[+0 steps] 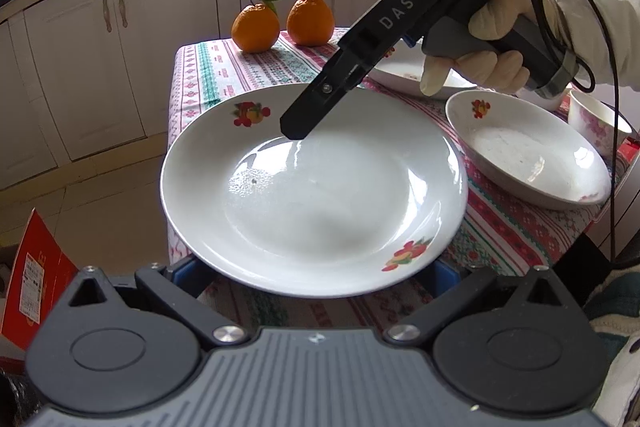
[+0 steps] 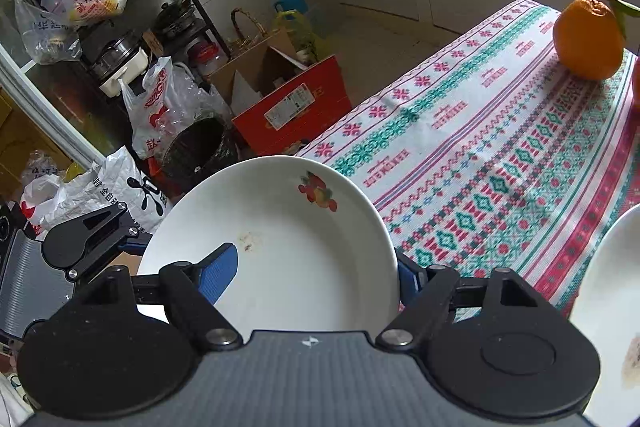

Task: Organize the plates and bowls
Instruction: 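Lift and carry the held plate with the left tool while the right tool carries its plate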

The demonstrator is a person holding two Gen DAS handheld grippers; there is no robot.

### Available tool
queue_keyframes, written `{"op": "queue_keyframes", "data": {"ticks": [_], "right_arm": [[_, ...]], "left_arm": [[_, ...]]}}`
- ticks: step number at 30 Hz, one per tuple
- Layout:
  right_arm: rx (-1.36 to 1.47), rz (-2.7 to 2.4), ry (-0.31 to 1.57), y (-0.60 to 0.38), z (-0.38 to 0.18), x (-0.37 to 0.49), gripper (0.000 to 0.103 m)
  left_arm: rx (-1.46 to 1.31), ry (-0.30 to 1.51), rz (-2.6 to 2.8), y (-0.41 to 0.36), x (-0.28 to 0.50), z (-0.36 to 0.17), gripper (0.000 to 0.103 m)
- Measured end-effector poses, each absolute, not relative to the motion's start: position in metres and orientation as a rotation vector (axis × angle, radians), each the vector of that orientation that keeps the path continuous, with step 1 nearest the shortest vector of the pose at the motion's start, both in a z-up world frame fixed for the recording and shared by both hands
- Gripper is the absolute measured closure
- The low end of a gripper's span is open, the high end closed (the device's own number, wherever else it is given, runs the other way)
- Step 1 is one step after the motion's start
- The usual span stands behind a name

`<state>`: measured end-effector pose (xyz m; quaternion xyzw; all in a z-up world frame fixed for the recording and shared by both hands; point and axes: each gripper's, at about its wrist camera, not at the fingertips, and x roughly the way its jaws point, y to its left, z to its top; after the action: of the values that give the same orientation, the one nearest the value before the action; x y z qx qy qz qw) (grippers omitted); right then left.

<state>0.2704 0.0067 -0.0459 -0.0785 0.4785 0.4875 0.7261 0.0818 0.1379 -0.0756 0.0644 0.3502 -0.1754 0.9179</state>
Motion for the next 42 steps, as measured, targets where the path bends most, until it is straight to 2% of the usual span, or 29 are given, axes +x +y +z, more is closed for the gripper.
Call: {"op": "queue_keyframes", "data": {"ticks": [18,42], "right_arm": [[-0.13,0.986,1.023,0.003,-0.05,0.326,0.019],[-0.127,0.927,1.022,-0.002,-0.06,0.342,0.019]], "left_arm": [[0.154,0.73,-0.401,0.142,0.151,-0.08,0.001],[0.179,0.734,-0.408,0.137,0.168,-0.084,0.001]]}}
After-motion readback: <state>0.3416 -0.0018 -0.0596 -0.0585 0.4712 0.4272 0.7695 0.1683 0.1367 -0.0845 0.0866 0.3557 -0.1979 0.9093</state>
